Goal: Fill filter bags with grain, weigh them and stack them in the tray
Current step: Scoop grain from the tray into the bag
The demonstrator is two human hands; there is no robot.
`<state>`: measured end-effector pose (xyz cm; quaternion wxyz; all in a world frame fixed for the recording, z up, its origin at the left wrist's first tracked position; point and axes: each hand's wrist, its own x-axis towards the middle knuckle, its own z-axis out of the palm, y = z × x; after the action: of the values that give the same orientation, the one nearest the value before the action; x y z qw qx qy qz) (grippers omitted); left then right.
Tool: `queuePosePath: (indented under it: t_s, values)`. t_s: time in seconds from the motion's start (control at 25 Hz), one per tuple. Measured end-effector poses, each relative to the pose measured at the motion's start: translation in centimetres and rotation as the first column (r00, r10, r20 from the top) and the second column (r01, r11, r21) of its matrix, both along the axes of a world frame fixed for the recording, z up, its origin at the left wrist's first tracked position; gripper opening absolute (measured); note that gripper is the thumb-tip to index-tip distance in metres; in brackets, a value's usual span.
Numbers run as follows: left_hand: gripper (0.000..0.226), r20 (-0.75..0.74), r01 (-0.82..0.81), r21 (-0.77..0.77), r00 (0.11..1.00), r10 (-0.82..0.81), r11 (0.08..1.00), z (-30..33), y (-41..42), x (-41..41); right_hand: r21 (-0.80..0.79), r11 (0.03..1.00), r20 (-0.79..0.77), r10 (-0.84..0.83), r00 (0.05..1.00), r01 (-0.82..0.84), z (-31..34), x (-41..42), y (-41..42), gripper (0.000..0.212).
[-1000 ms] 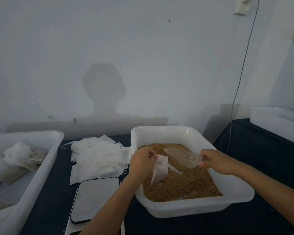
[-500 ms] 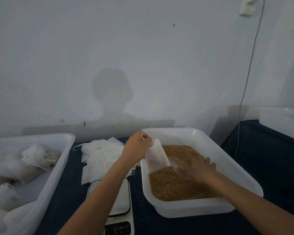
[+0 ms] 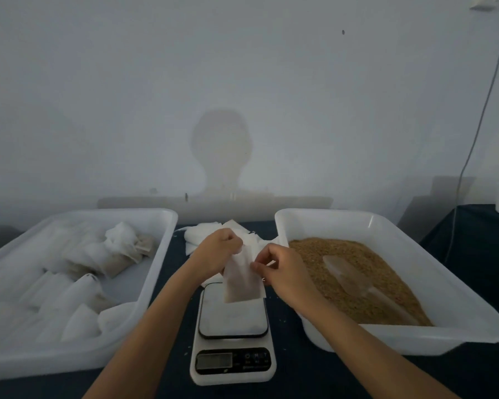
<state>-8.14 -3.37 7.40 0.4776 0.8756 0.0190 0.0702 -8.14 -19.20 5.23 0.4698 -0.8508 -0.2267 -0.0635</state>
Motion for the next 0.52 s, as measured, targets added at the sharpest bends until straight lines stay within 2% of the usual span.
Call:
queuePosePath:
  t_s: [0.12,0.28,0.44,0.52]
  values:
    - [0.025,-0.032,-0.042,-0.101,0.999,0.039,0.994,-2.1,1.4,-1.3,0.016,1.000,0.040,0.015,0.999,-0.016,-2.0,-0.3,1.9,0.013]
    - [0.021,-0.056,-0.046,-0.054,0.998,0.043,0.997,-4.0,2.1,-0.9,0.139,0.987,-0.061,0.086,0.994,-0.077,-4.4,-0.7,3.5,0.009]
    - [0.015,-0.114,-0.056,-0.012,0.992,0.054,0.998,-5.7,2.2,0.4,0.130,0.992,-0.008,-0.003,1.000,0.004,-6.8,-0.2,3.7,0.013]
    - [0.021,-0.087,-0.096,-0.032,0.992,0.093,0.995,-6.6,2.0,0.5,0.112,0.993,-0.007,-0.030,1.000,0.031,-7.6,0.5,3.7,0.010]
